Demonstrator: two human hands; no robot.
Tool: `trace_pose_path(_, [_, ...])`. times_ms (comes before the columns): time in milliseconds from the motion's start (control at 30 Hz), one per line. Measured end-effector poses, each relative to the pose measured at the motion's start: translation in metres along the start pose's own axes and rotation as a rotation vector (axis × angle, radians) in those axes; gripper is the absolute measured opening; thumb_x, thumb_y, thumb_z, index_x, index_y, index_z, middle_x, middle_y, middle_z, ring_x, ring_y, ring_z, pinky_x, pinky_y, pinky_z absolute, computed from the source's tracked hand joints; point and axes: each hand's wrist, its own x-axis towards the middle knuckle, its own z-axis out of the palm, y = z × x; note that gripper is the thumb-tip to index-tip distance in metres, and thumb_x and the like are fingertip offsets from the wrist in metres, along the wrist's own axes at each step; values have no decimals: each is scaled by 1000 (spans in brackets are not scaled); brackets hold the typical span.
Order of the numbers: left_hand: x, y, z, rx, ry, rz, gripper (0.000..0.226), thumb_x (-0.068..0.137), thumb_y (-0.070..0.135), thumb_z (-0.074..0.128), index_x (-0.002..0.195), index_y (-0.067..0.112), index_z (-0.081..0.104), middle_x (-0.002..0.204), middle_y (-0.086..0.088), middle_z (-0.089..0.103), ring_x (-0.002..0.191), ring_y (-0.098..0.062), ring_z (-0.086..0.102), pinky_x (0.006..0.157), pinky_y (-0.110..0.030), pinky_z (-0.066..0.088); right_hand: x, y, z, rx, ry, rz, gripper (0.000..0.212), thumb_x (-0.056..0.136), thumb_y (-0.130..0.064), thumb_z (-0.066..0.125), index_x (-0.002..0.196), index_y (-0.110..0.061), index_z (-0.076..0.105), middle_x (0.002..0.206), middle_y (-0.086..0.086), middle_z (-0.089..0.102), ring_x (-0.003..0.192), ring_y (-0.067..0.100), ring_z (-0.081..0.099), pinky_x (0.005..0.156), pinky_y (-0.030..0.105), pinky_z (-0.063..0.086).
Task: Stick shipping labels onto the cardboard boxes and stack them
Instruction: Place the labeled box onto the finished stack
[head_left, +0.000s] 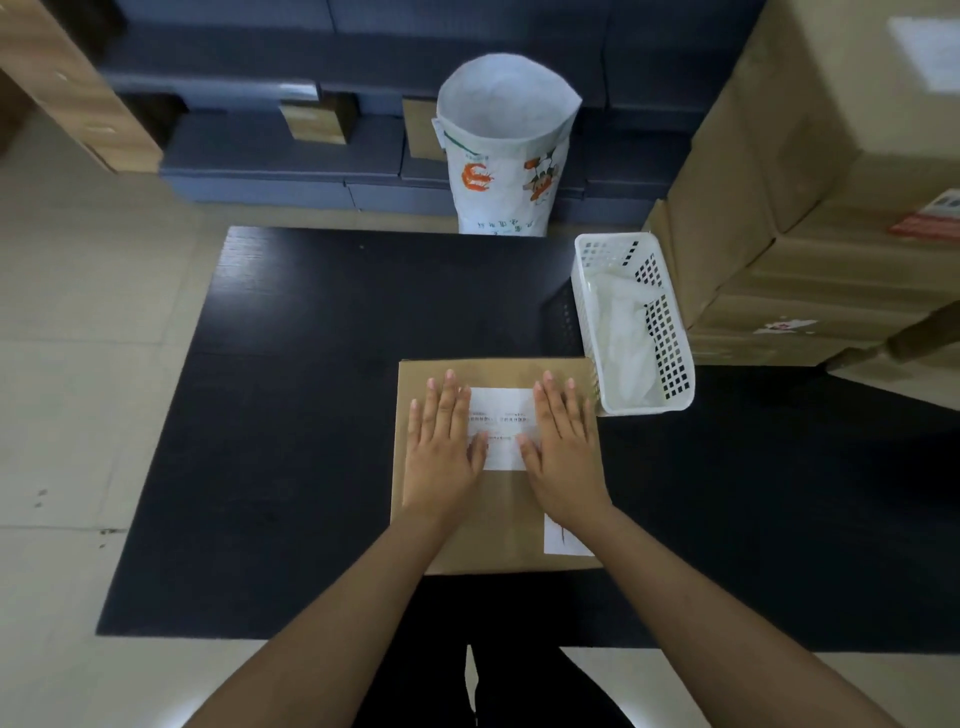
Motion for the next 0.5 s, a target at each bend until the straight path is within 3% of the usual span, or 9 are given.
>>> trace_pose_path(167, [-39,-24,-13,-214,178,-207,67,97,44,40,151,15,13,160,3,3,146,-13,-10,119,-34,-2,-43,21,-12,263,227,280,59,98,-40,42,148,-13,30,155,5,30,145,19,20,118,38,19])
trace_pose_path(267, [-65,-39,-6,-333,150,-368,71,93,52,43,150,16,21,157,0,20,146,-17,11,118,-40,16,-67,31,-6,381,189,463,63,93,-52,44,143,-14,37,145,10,42,134,25,36,108,43,33])
trace_pose_path(367, [-86,-43,3,-531,43,-445,72,87,65,42,143,20,33,139,1,44,128,-20,44,100,-39,42,-79,29,5,631,34,612,67,91,-59,44,142,-17,35,139,7,47,124,24,46,100,44,44])
trace_pose_path(433, [-90,-40,5,-682,13,-500,73,82,71,40,137,23,40,123,6,55,107,-14,56,84,-33,47,-84,24,12,721,27,639,61,91,-56,46,137,-16,40,131,7,51,113,21,53,95,45,48])
trace_pose_path(500, [-90,-38,5,-721,20,-533,68,85,66,43,138,22,41,121,5,58,100,-13,57,81,-32,46,-87,19,13,756,75,655,57,92,-53,48,133,-15,44,127,6,52,107,18,52,92,41,48])
